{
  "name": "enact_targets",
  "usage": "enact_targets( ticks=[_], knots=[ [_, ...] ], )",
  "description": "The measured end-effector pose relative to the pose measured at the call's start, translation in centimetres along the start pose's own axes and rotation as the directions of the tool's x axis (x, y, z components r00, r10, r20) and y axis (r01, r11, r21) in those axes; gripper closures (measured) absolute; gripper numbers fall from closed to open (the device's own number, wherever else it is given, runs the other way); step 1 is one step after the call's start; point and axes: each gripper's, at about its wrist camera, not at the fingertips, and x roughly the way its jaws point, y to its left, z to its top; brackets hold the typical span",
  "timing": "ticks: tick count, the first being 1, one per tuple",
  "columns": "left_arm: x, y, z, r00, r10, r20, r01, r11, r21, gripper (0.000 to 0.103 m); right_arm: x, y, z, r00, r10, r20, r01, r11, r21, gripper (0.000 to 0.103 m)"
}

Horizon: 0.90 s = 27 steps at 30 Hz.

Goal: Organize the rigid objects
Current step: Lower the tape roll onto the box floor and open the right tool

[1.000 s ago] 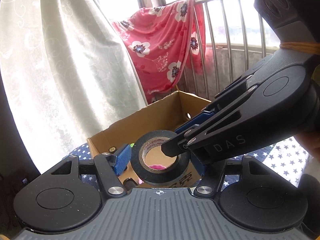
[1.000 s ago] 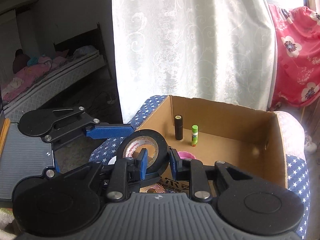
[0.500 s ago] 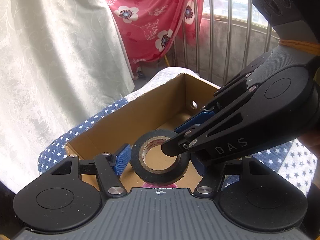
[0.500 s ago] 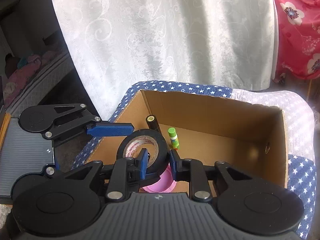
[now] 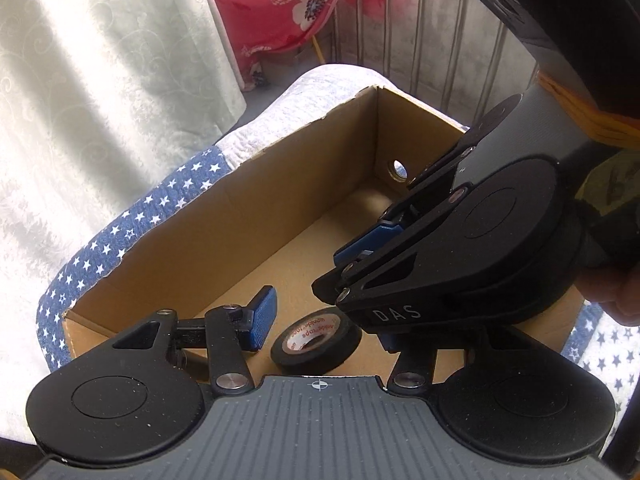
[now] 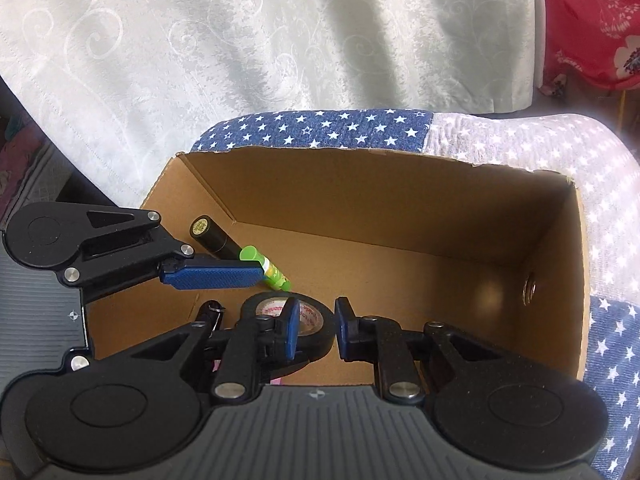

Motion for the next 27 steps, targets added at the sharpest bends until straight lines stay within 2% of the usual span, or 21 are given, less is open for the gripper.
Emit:
enact_targets(
  ticks=[7,12,15,19,21,27],
  knots=[
    [0.0,-0.2,0.6,1.000,0.019,0.012,-0.019,1.000,0.023,0.050,0.9,-1.4,0.1,1.000,-0.017,-0.002,0.017,1.000,0.016,0.083],
    [-0.9,0.1,0.3,0.999,0.042,0.028,-0.042,0.999,0.013,0.044,-0.9,-1.1,-0.3,0.999,-0.017,0.042,0.016,1.000,0.012,0.083],
    [-2.4,0.6,-0.4,0.998,0.037,0.042,-0.036,0.999,-0.004,0.038,-2.4,-0.6,-0.8,0.998,0.010,0.064,-0.011,1.000,0.011,0.083],
    [-5.7,1.6,-2.5,0.996,0.044,0.083,-0.044,0.999,-0.006,0.034,-4.1,0.6,-1.7,0.996,0.037,0.075,-0.035,0.999,-0.023,0.082],
    [-7.5,2.0,-3.7,0.993,0.050,0.110,-0.049,0.999,-0.014,0.023,-4.3,0.9,-2.1,0.997,0.049,0.063,-0.047,0.999,-0.026,0.082],
    [-12.5,4.5,-8.9,0.980,0.065,0.186,-0.038,0.989,-0.146,0.009,-1.9,1.9,-2.4,0.999,0.030,-0.030,-0.032,0.998,-0.058,0.081]
  ],
)
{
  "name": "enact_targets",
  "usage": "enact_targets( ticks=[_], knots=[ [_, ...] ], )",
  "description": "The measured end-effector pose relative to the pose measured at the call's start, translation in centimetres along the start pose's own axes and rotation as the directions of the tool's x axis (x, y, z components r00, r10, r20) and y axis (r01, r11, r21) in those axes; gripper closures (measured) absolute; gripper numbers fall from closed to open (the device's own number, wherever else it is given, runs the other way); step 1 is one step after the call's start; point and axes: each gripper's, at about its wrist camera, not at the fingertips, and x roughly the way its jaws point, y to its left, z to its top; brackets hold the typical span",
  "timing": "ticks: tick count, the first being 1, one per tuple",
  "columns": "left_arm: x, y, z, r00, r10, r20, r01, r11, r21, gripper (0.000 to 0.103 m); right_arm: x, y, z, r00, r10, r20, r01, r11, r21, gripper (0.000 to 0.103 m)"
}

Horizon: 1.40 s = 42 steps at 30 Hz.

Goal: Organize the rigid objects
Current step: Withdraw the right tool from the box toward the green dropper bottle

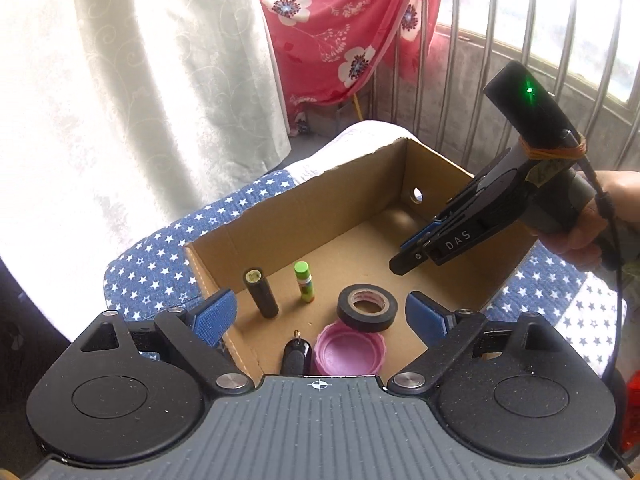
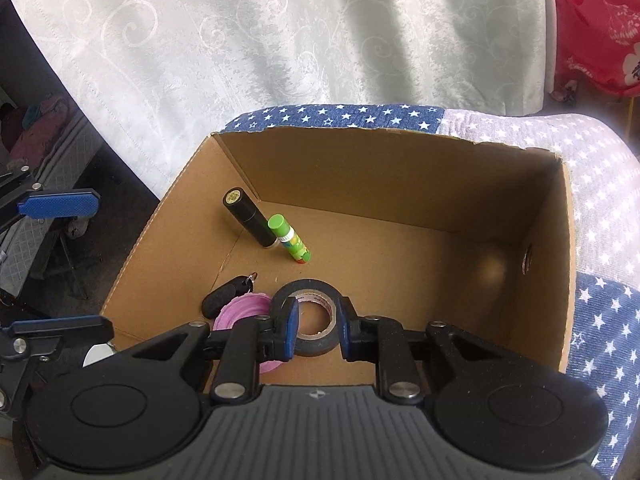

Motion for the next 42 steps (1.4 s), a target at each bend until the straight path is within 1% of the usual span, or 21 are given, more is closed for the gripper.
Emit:
enact_targets(
  ticks=[2,4,5,7,10,12,15,18,19,21,24,28,30,34,37,39,41,42],
  knots=[
    [-1.4,1.1,-1.6,1.000,0.006,0.024,-0.005,0.999,-0.051,0.007,1.8,0.5,0.4,0.999,-0.031,-0.042,0.030,0.999,-0.025,0.080],
    [-2.7,1.7,-3.3,0.998,0.022,0.065,-0.015,0.995,-0.103,0.006,3.6,1.2,1.0,0.993,-0.084,-0.080,0.078,0.995,-0.066,0.080],
    [-3.3,1.8,-4.2,0.996,0.030,0.085,-0.019,0.993,-0.119,0.003,4.5,1.4,1.3,0.989,-0.108,-0.100,0.100,0.992,-0.079,0.080],
    [-4.9,2.0,-6.5,0.989,0.065,0.131,-0.044,0.987,-0.157,0.002,5.9,1.7,1.7,0.981,-0.138,-0.137,0.125,0.987,-0.099,0.080],
    [-5.9,1.7,-9.1,0.981,0.106,0.165,-0.074,0.979,-0.191,0.001,7.7,2.3,2.1,0.966,-0.185,-0.179,0.161,0.977,-0.143,0.080],
    [-6.0,1.3,-10.6,0.976,0.122,0.178,-0.082,0.973,-0.218,0.001,8.7,2.8,2.2,0.955,-0.220,-0.200,0.186,0.967,-0.175,0.080],
    [-6.0,1.0,-12.6,0.975,0.108,0.196,-0.055,0.964,-0.260,0.001,9.4,3.5,2.4,0.941,-0.262,-0.212,0.215,0.952,-0.220,0.080],
    [-5.8,0.6,-13.9,0.977,0.058,0.204,0.008,0.951,-0.309,0.001,9.6,3.8,2.9,0.925,-0.328,-0.195,0.275,0.927,-0.255,0.080],
    [-5.7,0.5,-14.3,0.977,0.051,0.207,0.018,0.948,-0.317,0.001,9.7,3.7,3.1,0.920,-0.344,-0.189,0.292,0.921,-0.257,0.080],
    [-5.3,0.1,-14.9,0.977,0.053,0.206,0.016,0.948,-0.319,0.001,9.8,3.2,3.8,0.917,-0.358,-0.177,0.312,0.919,-0.239,0.080],
    [-4.8,-0.5,-15.7,0.979,0.056,0.194,0.009,0.948,-0.318,0.001,9.8,2.5,4.9,0.925,-0.349,-0.149,0.321,0.930,-0.181,0.080],
    [-4.1,-1.6,-16.5,0.985,0.032,0.169,0.021,0.953,-0.303,0.001,8.4,2.1,5.8,0.955,-0.287,-0.075,0.279,0.955,-0.102,0.080],
    [-4.1,-2.0,-16.6,0.985,0.031,0.171,0.020,0.957,-0.290,0.001,7.0,2.2,5.8,0.968,-0.245,-0.047,0.242,0.968,-0.069,0.080],
    [-4.3,-2.9,-17.1,0.982,0.017,0.191,0.037,0.961,-0.275,0.001,3.2,2.9,4.3,0.980,-0.197,0.024,0.198,0.980,-0.025,0.079],
    [-4.6,-3.2,-17.3,0.979,-0.004,0.205,0.061,0.961,-0.270,0.001,-0.7,3.6,2.0,0.983,-0.154,0.102,0.155,0.988,0.004,0.079],
    [-4.7,-3.3,-17.5,0.978,-0.014,0.209,0.071,0.961,-0.269,0.001,-3.4,3.7,0.2,0.979,-0.125,0.160,0.124,0.992,0.016,0.079],
    [-4.8,-3.5,-17.7,0.977,-0.013,0.214,0.072,0.961,-0.268,0.001,-6.2,4.3,-2.2,0.968,-0.105,0.229,0.103,0.994,0.022,0.079],
    [-4.9,-3.6,-17.7,0.976,-0.014,0.216,0.072,0.961,-0.266,0.001,-7.5,4.6,-3.7,0.959,-0.098,0.267,0.096,0.995,0.023,0.079]
  ],
)
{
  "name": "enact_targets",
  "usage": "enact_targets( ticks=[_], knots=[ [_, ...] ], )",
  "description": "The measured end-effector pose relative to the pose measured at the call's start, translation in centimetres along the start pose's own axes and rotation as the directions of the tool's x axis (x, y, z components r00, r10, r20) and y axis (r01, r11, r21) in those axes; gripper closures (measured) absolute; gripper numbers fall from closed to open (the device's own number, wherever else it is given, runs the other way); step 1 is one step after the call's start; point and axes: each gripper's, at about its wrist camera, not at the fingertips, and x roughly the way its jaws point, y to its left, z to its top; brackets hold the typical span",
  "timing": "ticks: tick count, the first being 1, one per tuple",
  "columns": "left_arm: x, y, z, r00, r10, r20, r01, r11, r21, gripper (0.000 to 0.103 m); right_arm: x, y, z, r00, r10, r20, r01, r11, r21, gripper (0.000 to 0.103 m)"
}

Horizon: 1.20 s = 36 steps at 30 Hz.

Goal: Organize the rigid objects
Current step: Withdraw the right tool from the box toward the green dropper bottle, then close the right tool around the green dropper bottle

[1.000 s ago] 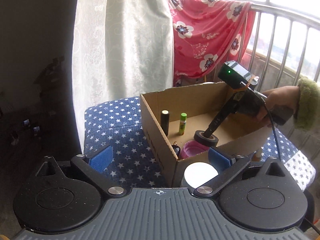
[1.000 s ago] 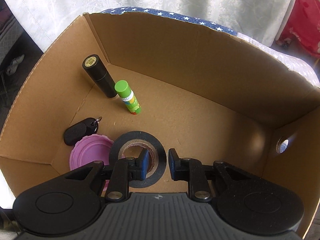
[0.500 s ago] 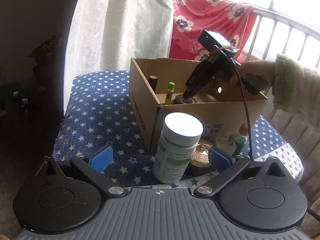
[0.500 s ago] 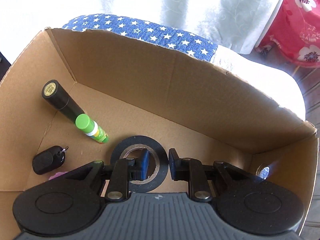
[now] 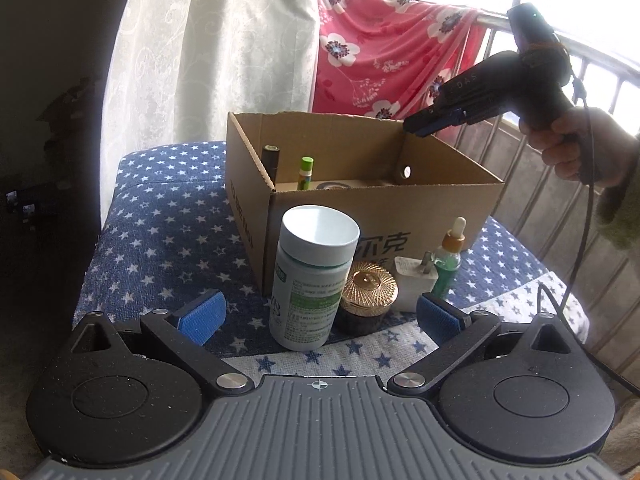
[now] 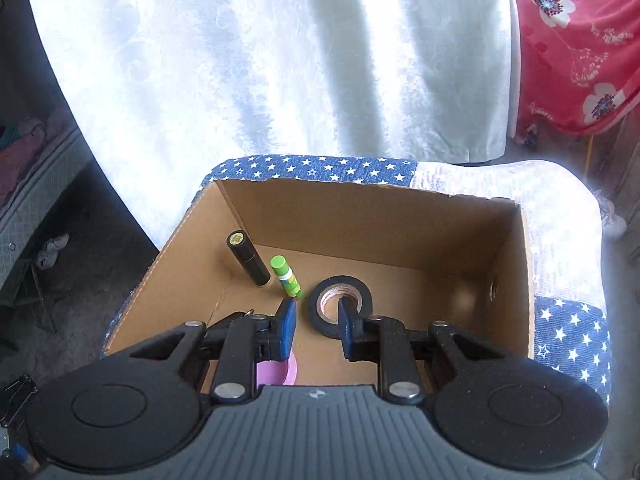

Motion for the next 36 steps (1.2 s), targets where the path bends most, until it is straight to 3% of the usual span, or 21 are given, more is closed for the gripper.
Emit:
enact_targets(
  ticks=[3,5,6,10,14,19,25,33,36],
  knots=[
    [0.1,-0.4,-0.2,1.000,-0.004,-0.001,0.004,1.000,0.005,0.001,-4.2,0.9,-3.6,0.995,0.014,0.100,-0.015,1.000,0.015,0.075],
    [0.3,-0.9,-0.4,1.000,-0.007,-0.006,0.007,1.000,0.019,0.001,-6.6,1.4,-6.7,0.985,0.005,0.173,-0.011,0.999,0.032,0.054],
    [0.4,-1.3,-0.5,1.000,-0.007,-0.004,0.007,0.999,0.033,0.001,-7.2,1.7,-8.2,0.978,-0.001,0.207,-0.007,0.999,0.038,0.051],
    [0.7,-2.8,-0.9,1.000,0.010,0.011,-0.011,0.995,0.096,0.001,-8.2,3.2,-14.1,0.951,-0.071,0.301,0.047,0.995,0.085,0.051],
    [1.0,-4.4,-1.4,0.999,-0.028,0.020,0.025,0.991,0.132,0.001,-7.8,4.0,-18.1,0.930,-0.137,0.342,0.092,0.986,0.142,0.051],
    [1.3,-7.8,-1.8,0.996,-0.086,0.028,0.078,0.971,0.224,0.002,-6.6,2.2,-18.8,0.931,-0.124,0.343,0.052,0.976,0.211,0.051],
    [2.3,-11.4,-1.6,0.993,-0.092,0.075,0.064,0.947,0.315,0.008,-5.4,1.7,-18.0,0.937,-0.073,0.343,0.020,0.988,0.154,0.052],
    [6.0,-14.8,-0.5,0.992,-0.060,0.115,0.005,0.905,0.426,0.036,-3.7,2.0,-16.5,0.954,-0.001,0.301,-0.002,1.000,0.012,0.060],
    [7.1,-15.2,0.0,0.992,-0.055,0.109,0.002,0.900,0.435,0.044,-3.1,2.0,-16.2,0.960,0.017,0.278,-0.010,1.000,-0.029,0.064]
  ],
)
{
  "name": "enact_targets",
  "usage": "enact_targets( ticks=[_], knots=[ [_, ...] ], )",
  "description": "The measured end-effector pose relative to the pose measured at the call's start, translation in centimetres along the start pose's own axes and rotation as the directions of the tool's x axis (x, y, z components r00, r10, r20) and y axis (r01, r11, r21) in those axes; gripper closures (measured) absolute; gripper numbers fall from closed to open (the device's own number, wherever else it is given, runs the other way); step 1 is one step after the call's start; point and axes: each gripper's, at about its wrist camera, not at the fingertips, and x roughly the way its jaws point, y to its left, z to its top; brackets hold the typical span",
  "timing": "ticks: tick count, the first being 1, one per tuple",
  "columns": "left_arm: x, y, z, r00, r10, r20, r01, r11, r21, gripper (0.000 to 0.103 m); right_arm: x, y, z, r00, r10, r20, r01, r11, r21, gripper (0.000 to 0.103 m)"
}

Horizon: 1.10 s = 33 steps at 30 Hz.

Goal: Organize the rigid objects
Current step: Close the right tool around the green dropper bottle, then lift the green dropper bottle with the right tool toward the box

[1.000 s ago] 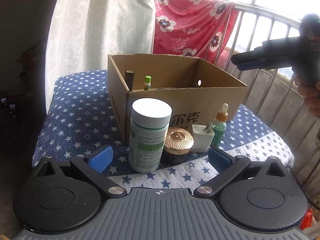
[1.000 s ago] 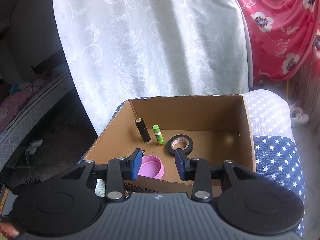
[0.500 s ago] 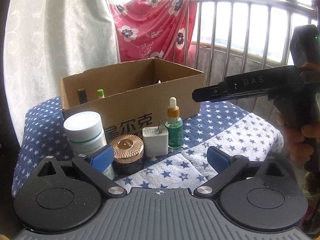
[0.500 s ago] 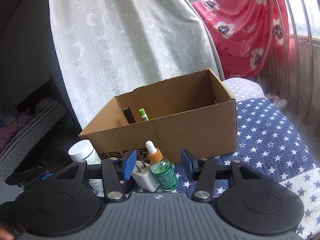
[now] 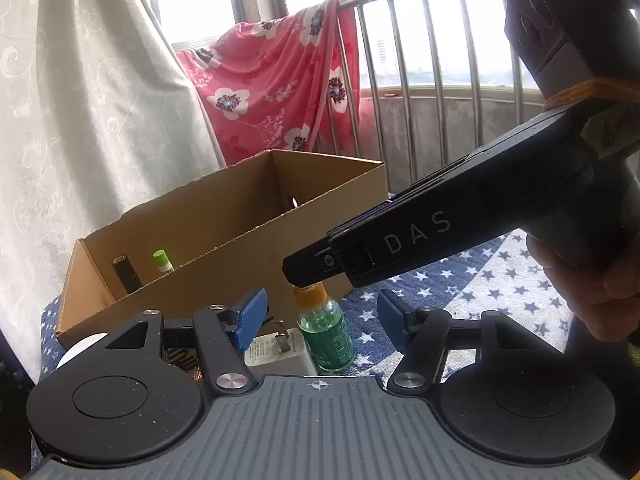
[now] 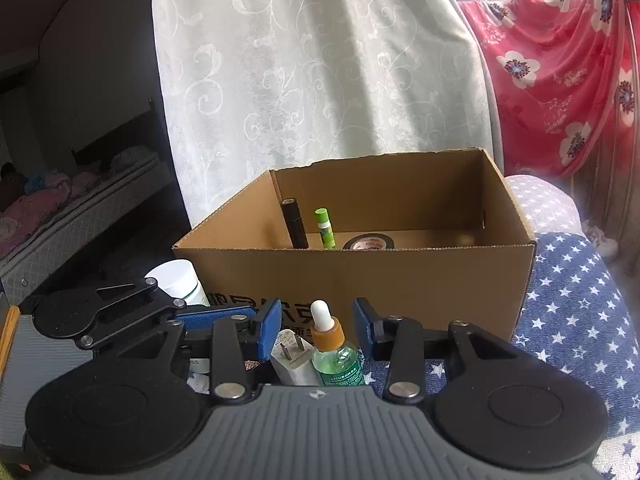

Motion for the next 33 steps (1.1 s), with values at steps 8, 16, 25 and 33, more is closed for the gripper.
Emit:
enact_targets(
  ticks=[8,16,25,33],
  knots=[
    [2.2,0.4,0.4,0.999,-0.020,-0.038,0.019,1.000,-0.011,0.060,2.1,-1.3,0.1,0.997,0.024,-0.080,-0.027,0.999,-0.035,0.071],
    [3.3,0.7,0.2,0.997,-0.014,-0.072,0.014,1.000,-0.011,0.066,3.4,-2.1,-0.1,0.991,0.054,-0.120,-0.059,0.998,-0.037,0.077],
    [2.7,0.7,0.3,0.998,0.004,-0.056,-0.004,1.000,-0.002,0.073,2.8,-2.0,0.1,0.992,0.051,-0.111,-0.056,0.998,-0.039,0.081],
    [-0.3,0.9,2.9,0.999,0.041,0.019,-0.041,0.999,0.018,0.073,-0.2,-0.4,2.7,0.996,0.061,-0.067,-0.066,0.995,-0.079,0.081]
  ],
)
